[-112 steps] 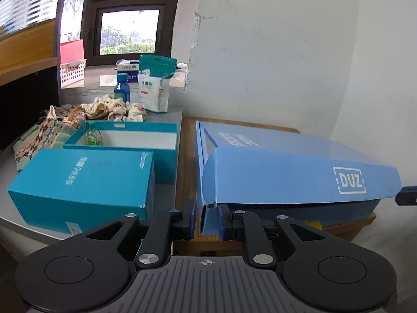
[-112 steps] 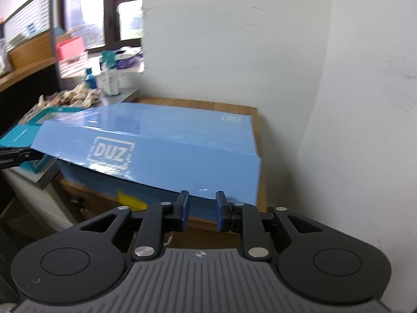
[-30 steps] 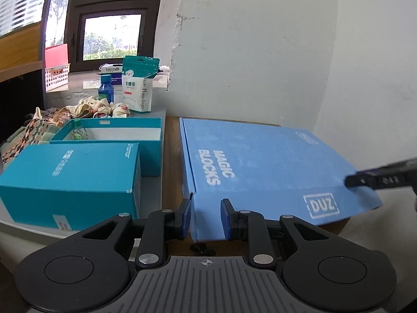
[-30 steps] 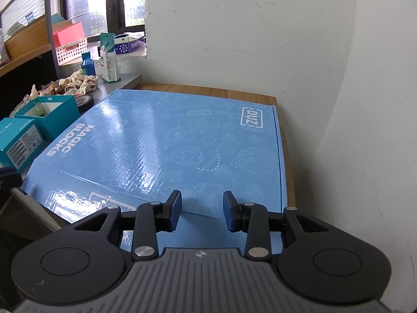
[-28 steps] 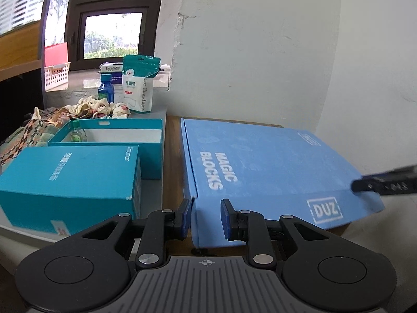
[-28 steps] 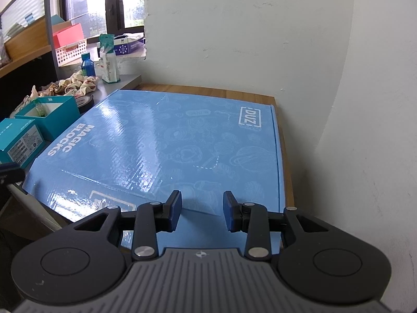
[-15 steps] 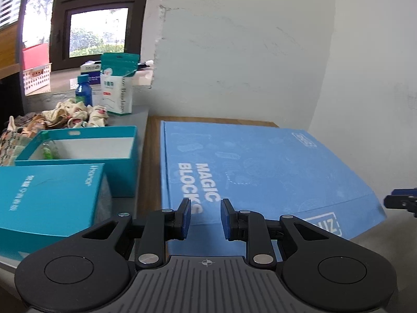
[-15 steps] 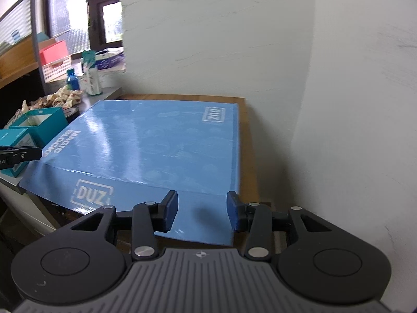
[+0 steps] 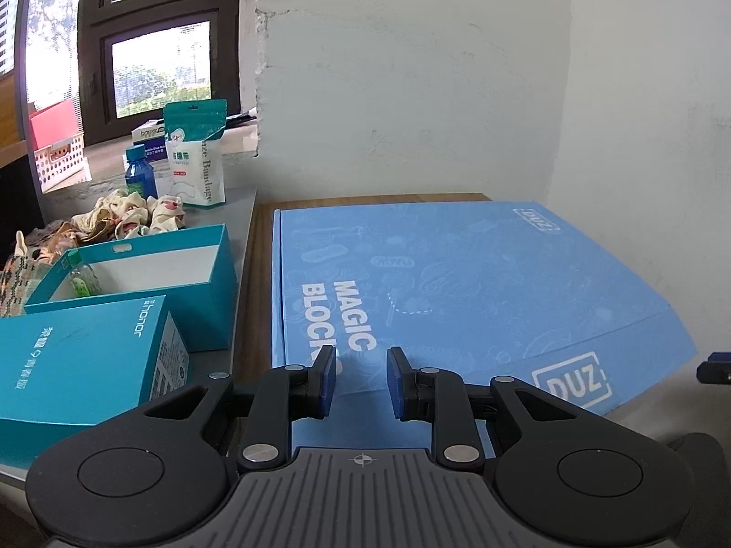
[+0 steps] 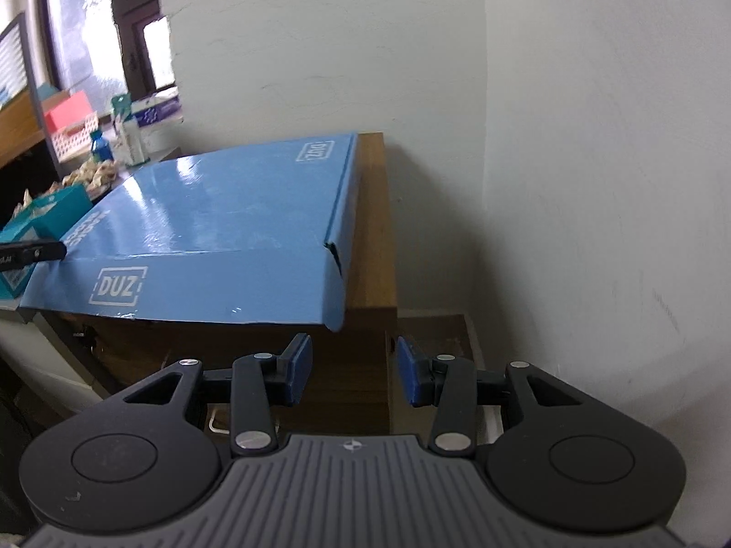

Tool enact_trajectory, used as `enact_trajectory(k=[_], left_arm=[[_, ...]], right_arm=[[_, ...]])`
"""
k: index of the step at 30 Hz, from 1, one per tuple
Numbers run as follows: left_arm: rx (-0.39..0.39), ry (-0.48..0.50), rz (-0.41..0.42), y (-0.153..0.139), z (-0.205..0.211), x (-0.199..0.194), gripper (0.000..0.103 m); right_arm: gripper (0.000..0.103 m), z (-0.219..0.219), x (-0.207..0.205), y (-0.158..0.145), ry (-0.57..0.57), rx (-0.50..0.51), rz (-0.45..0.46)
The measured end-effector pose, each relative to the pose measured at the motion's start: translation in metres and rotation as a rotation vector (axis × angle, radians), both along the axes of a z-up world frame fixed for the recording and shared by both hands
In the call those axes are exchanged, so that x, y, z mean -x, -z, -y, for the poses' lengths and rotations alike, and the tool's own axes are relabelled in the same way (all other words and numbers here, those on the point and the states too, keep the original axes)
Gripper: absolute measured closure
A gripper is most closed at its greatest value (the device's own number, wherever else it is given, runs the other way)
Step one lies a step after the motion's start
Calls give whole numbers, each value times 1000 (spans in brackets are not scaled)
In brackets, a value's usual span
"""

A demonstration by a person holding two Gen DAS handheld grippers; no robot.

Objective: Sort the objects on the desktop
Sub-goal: 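Press the blue lid flat with both open tools along its front edge, then push the closed blue box back along the desk with both tools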

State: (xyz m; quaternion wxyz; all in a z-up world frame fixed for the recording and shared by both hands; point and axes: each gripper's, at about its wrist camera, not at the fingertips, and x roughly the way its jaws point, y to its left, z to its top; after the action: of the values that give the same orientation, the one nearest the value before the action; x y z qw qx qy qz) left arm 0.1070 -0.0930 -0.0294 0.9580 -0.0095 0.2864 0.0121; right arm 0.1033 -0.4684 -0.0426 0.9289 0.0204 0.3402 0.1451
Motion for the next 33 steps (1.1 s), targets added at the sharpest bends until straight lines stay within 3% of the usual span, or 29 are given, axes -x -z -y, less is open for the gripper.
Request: enact_trajectory(k=[10, 20, 26, 33], left_arm=[[-11, -26, -34, -4, 5, -3, 76], [-18, -46, -41, -4, 9, -2, 76], [-23, -39, -43, -4, 9, -3, 76], [-21, -33, -39, -3, 8, -2, 75]], right_arm=[[56, -3, -7, 24, -12, -60, 47], [56, -17, -5, 25, -115, -76, 103], [43, -24, 0, 23, -142, -69, 115], [39, -29, 0, 23, -142, -69, 113]])
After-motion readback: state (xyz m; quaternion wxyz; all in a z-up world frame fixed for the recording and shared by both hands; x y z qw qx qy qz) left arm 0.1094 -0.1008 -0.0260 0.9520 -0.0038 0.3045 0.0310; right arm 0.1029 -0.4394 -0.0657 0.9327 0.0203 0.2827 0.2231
